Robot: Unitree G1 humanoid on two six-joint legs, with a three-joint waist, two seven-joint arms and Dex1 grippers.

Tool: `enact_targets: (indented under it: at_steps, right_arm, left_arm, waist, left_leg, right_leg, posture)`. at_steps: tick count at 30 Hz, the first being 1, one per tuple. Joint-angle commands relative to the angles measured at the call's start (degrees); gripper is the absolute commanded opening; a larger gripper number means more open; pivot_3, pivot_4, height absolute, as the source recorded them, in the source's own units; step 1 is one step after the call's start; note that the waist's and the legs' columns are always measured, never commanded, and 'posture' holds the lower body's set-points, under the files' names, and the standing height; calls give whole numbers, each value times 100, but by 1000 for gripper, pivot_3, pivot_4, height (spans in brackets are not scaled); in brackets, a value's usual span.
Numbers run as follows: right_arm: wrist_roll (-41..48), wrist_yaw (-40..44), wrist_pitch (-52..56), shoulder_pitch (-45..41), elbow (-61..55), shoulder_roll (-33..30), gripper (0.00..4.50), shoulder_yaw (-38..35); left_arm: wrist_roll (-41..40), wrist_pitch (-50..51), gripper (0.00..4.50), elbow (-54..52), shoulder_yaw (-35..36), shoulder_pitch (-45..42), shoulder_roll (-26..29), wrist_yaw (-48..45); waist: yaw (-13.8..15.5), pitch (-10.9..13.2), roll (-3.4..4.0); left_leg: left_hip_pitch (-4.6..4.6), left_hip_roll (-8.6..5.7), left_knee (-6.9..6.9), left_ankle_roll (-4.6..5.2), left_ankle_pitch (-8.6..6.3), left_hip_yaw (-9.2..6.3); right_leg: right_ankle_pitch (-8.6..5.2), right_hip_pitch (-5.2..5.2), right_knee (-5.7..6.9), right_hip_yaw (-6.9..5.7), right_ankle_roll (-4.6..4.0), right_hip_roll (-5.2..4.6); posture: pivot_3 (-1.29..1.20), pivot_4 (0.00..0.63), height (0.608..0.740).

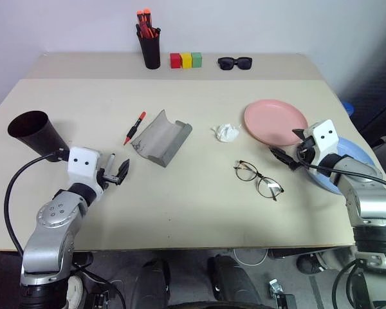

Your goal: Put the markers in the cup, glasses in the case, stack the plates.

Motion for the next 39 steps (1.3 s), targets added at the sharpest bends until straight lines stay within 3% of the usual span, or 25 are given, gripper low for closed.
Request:
enact_targets:
  at_steps: [1,12,27,33,39]
  right_arm:
    - [-23,67,-313,-368,275,16,4500,46]
    - [-74,-76,-440,-634,332,213,4500,240]
    - [4,-706,102,-372,-1040,1188,4500,729]
    - [82,-690,473,-283,-1619,1395,4500,999]
    - [129,-655,642,-214,-1920,1496,4500,1223]
  left_arm:
    - [-21,-18,4476,-324,135,79,-64,138]
    - [-39,106,4476,-361,-298,-299,-251,286]
    - [83,145,4476,114,-284,-726,-439,590]
    - [563,1100,4476,314,-257,-888,-297,1261]
    - [188,2809,4476,236,271,-1365,-407,1425]
  waist:
    - [0,0,0]
    - [23,0,0]
    - [6,-2,2]
    - [8,-2,2]
    - [17,-2,0]
  left_leg:
    - [0,0,0,0,0,0]
    - [0,-1,5,0,0,-1]
    - [2,1,4,0,0,-6]
    - [1,1,4,0,0,-7]
    - [-1,0,7,0,0,-8]
  right_leg:
    - [1,0,0,0,2,0]
    - [2,5,1,0,4,2]
    - [4,4,8,-2,7,6]
    - [4,3,9,-3,7,6]
    - [4,4,9,-6,7,5]
  posture:
    - [0,150,722]
    - [0,150,722]
    - [0,150,722]
    - [0,150,722]
    - [0,150,722]
